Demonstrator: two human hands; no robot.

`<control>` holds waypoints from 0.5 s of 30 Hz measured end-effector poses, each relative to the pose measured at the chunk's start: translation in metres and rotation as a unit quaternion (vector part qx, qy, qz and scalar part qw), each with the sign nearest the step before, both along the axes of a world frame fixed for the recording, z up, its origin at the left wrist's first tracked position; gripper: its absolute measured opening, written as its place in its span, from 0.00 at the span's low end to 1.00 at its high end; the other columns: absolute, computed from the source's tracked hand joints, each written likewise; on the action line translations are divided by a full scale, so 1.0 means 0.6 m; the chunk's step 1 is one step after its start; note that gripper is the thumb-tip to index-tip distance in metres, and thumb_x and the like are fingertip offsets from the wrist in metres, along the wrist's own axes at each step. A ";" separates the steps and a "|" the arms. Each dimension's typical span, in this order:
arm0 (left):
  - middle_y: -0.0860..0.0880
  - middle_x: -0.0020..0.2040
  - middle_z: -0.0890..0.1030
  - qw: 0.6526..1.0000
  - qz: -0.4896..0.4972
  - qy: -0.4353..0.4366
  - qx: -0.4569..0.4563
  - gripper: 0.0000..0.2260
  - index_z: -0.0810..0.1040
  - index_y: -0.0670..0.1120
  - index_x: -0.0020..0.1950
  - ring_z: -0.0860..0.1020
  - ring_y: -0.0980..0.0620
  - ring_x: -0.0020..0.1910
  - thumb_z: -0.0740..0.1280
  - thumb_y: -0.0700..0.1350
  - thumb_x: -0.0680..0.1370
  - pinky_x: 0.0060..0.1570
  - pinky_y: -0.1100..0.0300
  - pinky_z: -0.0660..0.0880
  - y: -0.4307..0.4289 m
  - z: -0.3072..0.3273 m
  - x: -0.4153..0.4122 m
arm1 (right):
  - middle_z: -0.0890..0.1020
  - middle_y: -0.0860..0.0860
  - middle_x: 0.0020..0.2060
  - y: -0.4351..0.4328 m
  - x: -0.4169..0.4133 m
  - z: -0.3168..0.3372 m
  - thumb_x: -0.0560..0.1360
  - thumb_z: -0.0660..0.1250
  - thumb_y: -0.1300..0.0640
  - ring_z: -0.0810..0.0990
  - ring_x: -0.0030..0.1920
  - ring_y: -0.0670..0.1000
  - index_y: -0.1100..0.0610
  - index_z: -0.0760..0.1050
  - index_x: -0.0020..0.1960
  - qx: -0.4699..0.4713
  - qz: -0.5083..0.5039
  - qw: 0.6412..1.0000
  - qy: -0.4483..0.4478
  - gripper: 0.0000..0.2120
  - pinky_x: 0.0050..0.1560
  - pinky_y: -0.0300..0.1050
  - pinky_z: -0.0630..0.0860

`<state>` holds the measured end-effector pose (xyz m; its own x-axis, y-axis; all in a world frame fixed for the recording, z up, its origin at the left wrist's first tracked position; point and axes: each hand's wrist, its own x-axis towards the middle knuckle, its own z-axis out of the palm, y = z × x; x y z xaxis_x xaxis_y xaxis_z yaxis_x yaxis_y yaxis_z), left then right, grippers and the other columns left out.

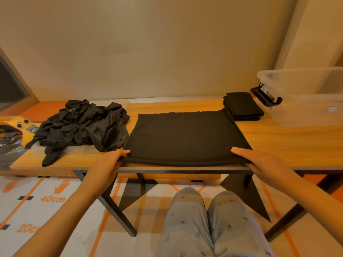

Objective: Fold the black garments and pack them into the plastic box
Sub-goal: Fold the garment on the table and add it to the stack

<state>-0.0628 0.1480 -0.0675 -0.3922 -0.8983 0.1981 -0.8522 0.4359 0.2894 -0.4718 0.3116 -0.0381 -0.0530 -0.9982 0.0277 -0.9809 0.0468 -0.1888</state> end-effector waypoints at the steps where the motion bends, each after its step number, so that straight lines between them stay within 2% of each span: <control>1: 0.49 0.61 0.77 0.999 -0.026 0.040 -0.014 0.16 0.72 0.56 0.63 0.76 0.50 0.57 0.61 0.39 0.80 0.55 0.58 0.75 -0.005 0.015 0.002 | 0.67 0.44 0.72 -0.007 -0.002 0.012 0.81 0.59 0.58 0.67 0.70 0.45 0.44 0.59 0.75 -0.013 -0.012 1.000 -0.013 0.24 0.66 0.38 0.66; 3: 0.52 0.52 0.79 0.989 -0.054 0.130 -0.049 0.14 0.74 0.59 0.55 0.77 0.55 0.48 0.62 0.38 0.80 0.47 0.64 0.74 -0.025 0.049 0.003 | 0.74 0.46 0.67 -0.028 -0.006 0.041 0.80 0.60 0.57 0.73 0.66 0.49 0.44 0.66 0.71 -0.055 -0.027 0.997 -0.048 0.21 0.61 0.40 0.70; 5: 0.50 0.48 0.80 0.977 -0.030 0.199 -0.071 0.09 0.78 0.52 0.53 0.77 0.55 0.45 0.64 0.38 0.79 0.43 0.67 0.73 -0.067 0.086 -0.004 | 0.78 0.44 0.60 -0.054 -0.013 0.081 0.80 0.60 0.56 0.77 0.60 0.50 0.44 0.72 0.67 -0.080 -0.029 0.992 -0.098 0.17 0.57 0.42 0.73; 7: 0.47 0.46 0.80 0.963 0.013 0.262 -0.059 0.05 0.78 0.47 0.52 0.78 0.53 0.43 0.65 0.40 0.80 0.41 0.66 0.75 -0.118 0.125 -0.019 | 0.81 0.43 0.55 -0.080 -0.020 0.129 0.80 0.60 0.54 0.80 0.53 0.50 0.42 0.75 0.62 -0.045 -0.017 0.991 -0.122 0.13 0.54 0.50 0.77; 9: 0.43 0.47 0.80 0.943 0.048 0.328 -0.033 0.03 0.77 0.44 0.52 0.79 0.48 0.42 0.65 0.40 0.79 0.39 0.61 0.78 -0.171 0.167 -0.032 | 0.83 0.47 0.49 -0.104 -0.019 0.180 0.80 0.60 0.52 0.80 0.49 0.50 0.45 0.79 0.57 -0.004 0.011 0.992 -0.125 0.11 0.53 0.56 0.76; 10: 0.41 0.48 0.80 0.935 0.062 0.349 -0.022 0.04 0.77 0.43 0.53 0.79 0.45 0.43 0.65 0.41 0.79 0.35 0.60 0.78 -0.198 0.189 -0.036 | 0.83 0.48 0.46 -0.115 -0.015 0.206 0.80 0.60 0.52 0.80 0.48 0.51 0.47 0.79 0.54 0.004 0.025 0.991 -0.134 0.10 0.53 0.56 0.76; 12: 0.40 0.51 0.80 0.922 0.079 0.378 -0.023 0.07 0.77 0.40 0.55 0.79 0.43 0.47 0.65 0.41 0.79 0.29 0.63 0.77 -0.243 0.242 -0.043 | 0.83 0.48 0.44 -0.128 0.003 0.259 0.80 0.60 0.52 0.80 0.47 0.48 0.48 0.79 0.51 0.004 0.045 0.984 -0.175 0.09 0.51 0.48 0.77; 13: 0.39 0.53 0.80 0.915 0.086 0.393 -0.039 0.09 0.77 0.39 0.57 0.79 0.43 0.48 0.66 0.42 0.79 0.31 0.62 0.77 -0.261 0.273 -0.046 | 0.83 0.47 0.44 -0.133 0.013 0.283 0.80 0.61 0.53 0.81 0.48 0.47 0.49 0.79 0.51 -0.001 0.051 0.977 -0.207 0.08 0.51 0.44 0.76; 15: 0.39 0.56 0.80 0.897 0.113 0.415 -0.098 0.11 0.78 0.40 0.59 0.78 0.44 0.51 0.66 0.44 0.79 0.40 0.57 0.77 -0.286 0.344 -0.053 | 0.84 0.49 0.45 -0.140 0.035 0.322 0.80 0.61 0.52 0.82 0.49 0.48 0.53 0.80 0.52 -0.012 0.069 0.957 -0.282 0.10 0.52 0.44 0.77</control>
